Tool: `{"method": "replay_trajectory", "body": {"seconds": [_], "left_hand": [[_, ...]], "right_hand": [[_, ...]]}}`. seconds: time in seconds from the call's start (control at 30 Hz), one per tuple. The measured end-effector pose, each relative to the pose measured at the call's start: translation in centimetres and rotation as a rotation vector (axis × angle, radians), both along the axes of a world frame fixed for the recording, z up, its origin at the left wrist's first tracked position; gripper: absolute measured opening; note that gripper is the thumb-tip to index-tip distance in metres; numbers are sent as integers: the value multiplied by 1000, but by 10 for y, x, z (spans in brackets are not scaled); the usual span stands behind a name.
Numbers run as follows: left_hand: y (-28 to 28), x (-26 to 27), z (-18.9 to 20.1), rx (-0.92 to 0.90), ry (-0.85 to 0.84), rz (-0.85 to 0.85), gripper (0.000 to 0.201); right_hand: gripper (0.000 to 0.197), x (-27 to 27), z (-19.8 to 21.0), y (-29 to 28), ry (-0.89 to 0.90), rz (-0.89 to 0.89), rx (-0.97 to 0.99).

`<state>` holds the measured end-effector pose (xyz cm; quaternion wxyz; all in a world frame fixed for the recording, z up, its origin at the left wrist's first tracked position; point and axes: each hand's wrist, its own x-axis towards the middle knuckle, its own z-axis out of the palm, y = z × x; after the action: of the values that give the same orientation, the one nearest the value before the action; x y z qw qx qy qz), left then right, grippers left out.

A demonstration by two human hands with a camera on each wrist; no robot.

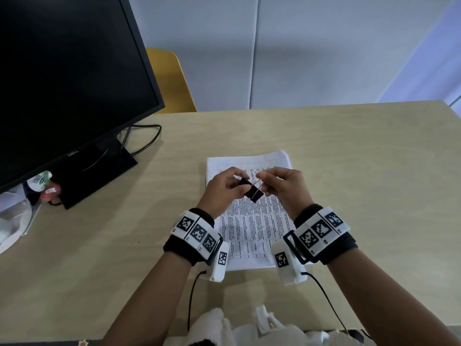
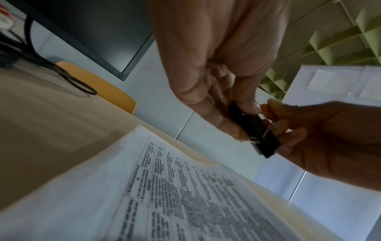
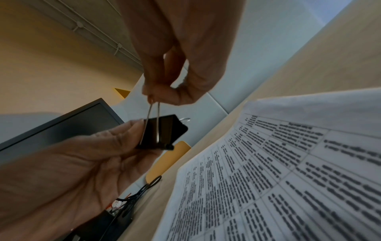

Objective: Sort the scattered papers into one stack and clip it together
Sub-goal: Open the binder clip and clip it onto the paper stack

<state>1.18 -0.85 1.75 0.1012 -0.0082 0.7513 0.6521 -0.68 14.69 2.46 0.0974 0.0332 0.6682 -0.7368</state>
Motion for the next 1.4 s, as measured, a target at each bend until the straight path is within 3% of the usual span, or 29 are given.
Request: {"method": "replay_trajectory", "body": {"seconds": [0.13, 0.2, 0.27, 0.4, 0.53, 0.67, 0.8, 0.9, 1.07, 1.27, 1.4], "left_hand": [[-1, -1, -5, -68, 16, 2, 27], [-4, -5, -7, -84, 15, 11, 29], [-7, -8, -8, -91, 4, 14, 33], [-12, -19, -10, -137, 9, 29, 35], [-15, -34, -11, -161, -22, 65, 36], [-14, -47, -14, -266, -63, 156, 19], [-18, -63, -29, -486, -276, 346, 64], [-16, -70, -35, -695, -526, 423, 80], [0, -78, -42, -864, -661, 396, 64], [-5, -94, -40, -734, -813, 373, 77], [-2, -94, -30, -563, -798, 426, 67]], "right_hand": [[9, -10, -2, 3, -16, 101, 162], [36, -21, -2, 7, -101, 233, 212], [52, -29, 4, 8, -151, 349, 269], [52, -46, 17, 5, -77, 511, 524], [52, -66, 21, -2, -61, 671, 635], [35, -86, 12, -10, -2, 617, 656], [34, -101, -20, -6, -117, 533, 581], [33, -106, -42, -1, -235, 421, 452], [12, -106, -55, -4, -254, 339, 330], [9, -105, -61, -3, -239, 312, 289], [7, -105, -66, -5, -217, 298, 312]]}}
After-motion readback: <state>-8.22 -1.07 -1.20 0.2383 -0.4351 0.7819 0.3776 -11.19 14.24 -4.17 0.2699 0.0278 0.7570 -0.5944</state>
